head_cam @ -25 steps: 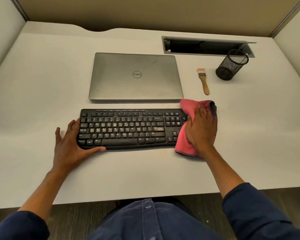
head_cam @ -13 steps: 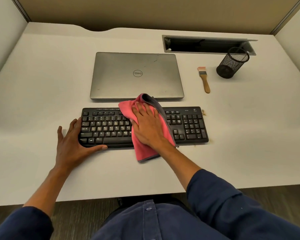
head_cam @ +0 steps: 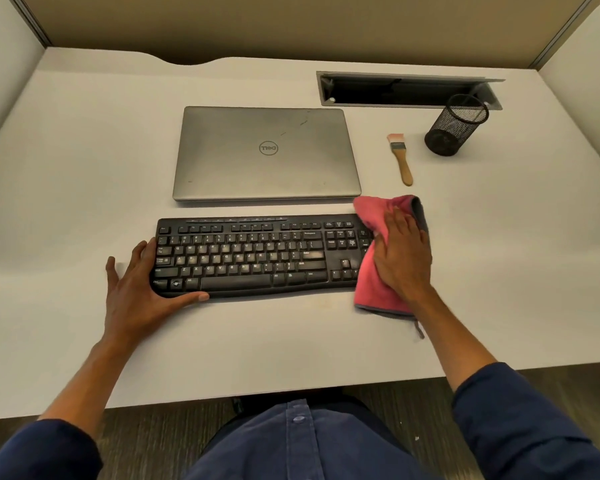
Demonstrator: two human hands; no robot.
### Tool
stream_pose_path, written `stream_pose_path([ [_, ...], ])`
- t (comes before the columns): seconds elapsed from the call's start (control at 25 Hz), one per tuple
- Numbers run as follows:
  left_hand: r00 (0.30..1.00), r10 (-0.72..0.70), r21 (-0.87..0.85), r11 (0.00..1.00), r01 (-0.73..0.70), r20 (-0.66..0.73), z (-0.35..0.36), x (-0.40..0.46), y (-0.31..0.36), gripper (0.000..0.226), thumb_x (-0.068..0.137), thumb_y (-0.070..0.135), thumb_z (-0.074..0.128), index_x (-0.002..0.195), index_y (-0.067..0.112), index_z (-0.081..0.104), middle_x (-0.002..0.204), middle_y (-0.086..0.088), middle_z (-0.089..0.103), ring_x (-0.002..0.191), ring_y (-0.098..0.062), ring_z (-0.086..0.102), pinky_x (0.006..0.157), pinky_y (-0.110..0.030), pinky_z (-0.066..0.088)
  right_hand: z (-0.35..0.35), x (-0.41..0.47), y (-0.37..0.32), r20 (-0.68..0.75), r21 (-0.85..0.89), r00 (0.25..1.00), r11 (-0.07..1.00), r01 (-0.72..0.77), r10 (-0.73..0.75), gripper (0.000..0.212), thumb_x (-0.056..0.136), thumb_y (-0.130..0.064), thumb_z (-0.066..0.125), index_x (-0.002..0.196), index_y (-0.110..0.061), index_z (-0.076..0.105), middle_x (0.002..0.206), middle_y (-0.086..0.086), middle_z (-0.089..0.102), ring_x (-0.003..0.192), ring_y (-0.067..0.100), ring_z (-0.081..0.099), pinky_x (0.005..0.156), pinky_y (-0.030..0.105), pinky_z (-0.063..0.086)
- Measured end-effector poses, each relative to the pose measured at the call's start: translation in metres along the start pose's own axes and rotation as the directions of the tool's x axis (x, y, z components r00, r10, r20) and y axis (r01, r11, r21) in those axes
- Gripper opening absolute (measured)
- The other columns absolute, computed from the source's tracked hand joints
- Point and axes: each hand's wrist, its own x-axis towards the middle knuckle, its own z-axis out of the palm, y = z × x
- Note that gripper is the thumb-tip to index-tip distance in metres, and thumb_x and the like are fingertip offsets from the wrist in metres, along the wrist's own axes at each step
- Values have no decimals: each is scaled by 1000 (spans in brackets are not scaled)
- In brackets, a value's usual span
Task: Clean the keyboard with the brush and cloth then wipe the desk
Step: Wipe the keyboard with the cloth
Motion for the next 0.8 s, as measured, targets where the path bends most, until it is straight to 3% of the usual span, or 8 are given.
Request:
stream_pose_path([
  [0.12,1000,1,8,1000,-1,10,0,1,-1,124,52,91,57,154,30,23,156,4,35,146,-16,30,123,-45,-8,1,-14,7,-19,32,998,998,-58,59,58,102,-33,32,154,-9,28,159,12,32,147,29,28,120,45,24],
  [0.2,1000,5,8,1000,-5,7,1,1,-2,124,52,91,57,154,29,24,155,4,36,145,-18,32,123,-46,-7,1,-32,4,-41,42,999,999,-26,28,63,98,-37,26,155,-9,27,159,12,30,148,29,26,120,46,22],
  [0.44,1000,7,-20,1000,-7,-1,-1,0,3,124,50,90,59,153,29,26,152,6,38,141,-18,35,124,-46,-5,15,-70,-20,-54,70,997,995,66,-62,68,94,-41,20,158,-19,17,164,1,18,152,20,11,121,50,-3],
  [0.8,999,24,-52,998,-25,-34,0,0,0,123,50,89,60,151,27,28,155,3,36,149,-13,19,123,-43,-4,20,-52,-83,18,141,981,972,188,-192,68,95,-44,13,158,-20,11,165,-2,14,153,18,7,124,46,2],
])
